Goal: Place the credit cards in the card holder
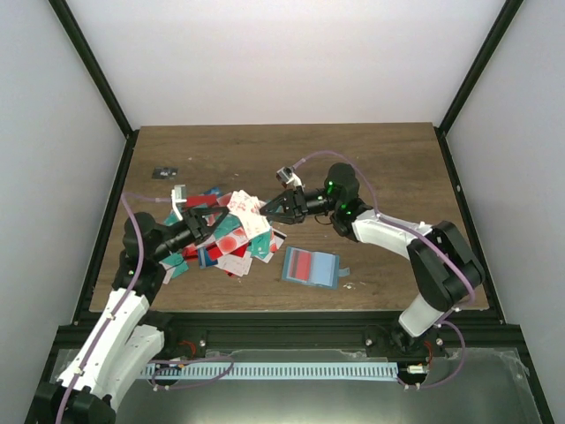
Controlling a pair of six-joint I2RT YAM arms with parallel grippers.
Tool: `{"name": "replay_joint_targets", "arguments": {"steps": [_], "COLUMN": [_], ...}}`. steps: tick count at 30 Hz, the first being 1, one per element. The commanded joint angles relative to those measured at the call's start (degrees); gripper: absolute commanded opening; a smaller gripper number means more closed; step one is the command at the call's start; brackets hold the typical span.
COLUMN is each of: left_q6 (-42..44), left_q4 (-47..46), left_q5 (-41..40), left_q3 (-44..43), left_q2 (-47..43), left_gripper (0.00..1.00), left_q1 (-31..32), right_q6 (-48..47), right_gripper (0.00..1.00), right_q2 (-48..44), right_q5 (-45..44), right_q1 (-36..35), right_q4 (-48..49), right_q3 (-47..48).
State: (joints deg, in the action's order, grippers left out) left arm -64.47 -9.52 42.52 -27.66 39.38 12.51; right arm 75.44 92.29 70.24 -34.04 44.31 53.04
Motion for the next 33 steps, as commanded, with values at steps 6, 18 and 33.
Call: {"name": "replay_joint_targets", "arguments": {"steps": [6, 18, 33], "left_q6": [17.95, 30.93, 32.1], "left_q4": [26.71, 42.41, 42.87], "left_q5": [-12.61, -30.98, -9.48], "left_q3": [-11.78, -19.08, -23.46], "left_q2": [2.77, 10.87, 11.8], "left_gripper": [0.04, 0.04, 0.04], "left_q1": [-0.22, -0.3, 0.25], "right_q6": [-12.98, -30.18, -49.42], "right_gripper": [0.66, 0.75, 0.84], "right_q2": [7.05, 22.89, -1.55], "right_q5": [-4.71, -12.23, -31.51], "right_q1": [-0.11, -0.39, -0.15], "right_q4": [-18.54, -40.63, -69.5], "right_q3": [7.97, 21.26, 9.19]}}
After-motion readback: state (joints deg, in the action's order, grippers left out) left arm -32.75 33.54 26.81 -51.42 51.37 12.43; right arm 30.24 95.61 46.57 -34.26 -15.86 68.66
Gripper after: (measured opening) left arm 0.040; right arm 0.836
